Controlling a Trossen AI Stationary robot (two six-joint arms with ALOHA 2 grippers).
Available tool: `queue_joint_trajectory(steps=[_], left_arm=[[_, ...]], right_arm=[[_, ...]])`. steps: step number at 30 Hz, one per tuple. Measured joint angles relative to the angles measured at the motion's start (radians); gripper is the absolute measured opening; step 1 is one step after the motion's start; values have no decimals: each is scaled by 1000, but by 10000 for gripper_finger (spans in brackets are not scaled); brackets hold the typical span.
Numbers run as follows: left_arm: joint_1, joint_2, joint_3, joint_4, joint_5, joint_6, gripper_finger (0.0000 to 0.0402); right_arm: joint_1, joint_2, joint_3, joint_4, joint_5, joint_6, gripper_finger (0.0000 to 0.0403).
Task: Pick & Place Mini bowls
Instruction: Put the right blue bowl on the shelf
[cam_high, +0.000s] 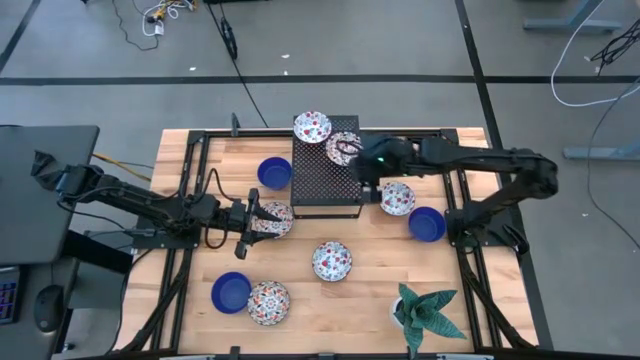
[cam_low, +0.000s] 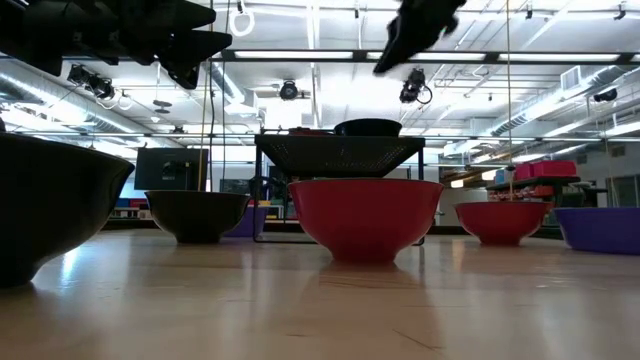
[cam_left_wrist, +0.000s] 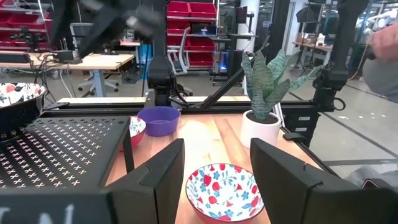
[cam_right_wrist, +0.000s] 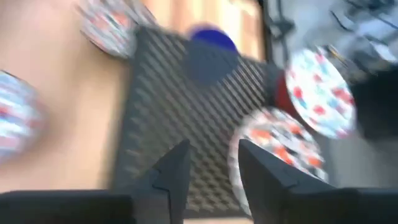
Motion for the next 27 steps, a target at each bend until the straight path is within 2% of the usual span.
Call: queue_joint_trajectory(steps=[4, 7, 12, 15, 22, 27], left_arm=[[0, 0, 0, 0, 0, -14, 188], [0, 1, 0, 0, 0, -18, 188], [0, 13, -1, 5, 0, -18, 188], [0, 26, -1, -1, 0, -19, 188], [0, 76, -1, 19, -20, -23, 188], [0, 98, -1, 16, -43, -25, 188]], right_arm=[[104, -70, 0, -1, -80, 85, 111], [206, -99, 0, -16, -84, 138, 93], [382, -126, -68, -33, -29, 238, 59], [457, -134, -128, -101, 11, 350, 40], [517, -138, -267, -369, 1, 815, 6], [506, -141, -402, -453, -19, 1023, 17]])
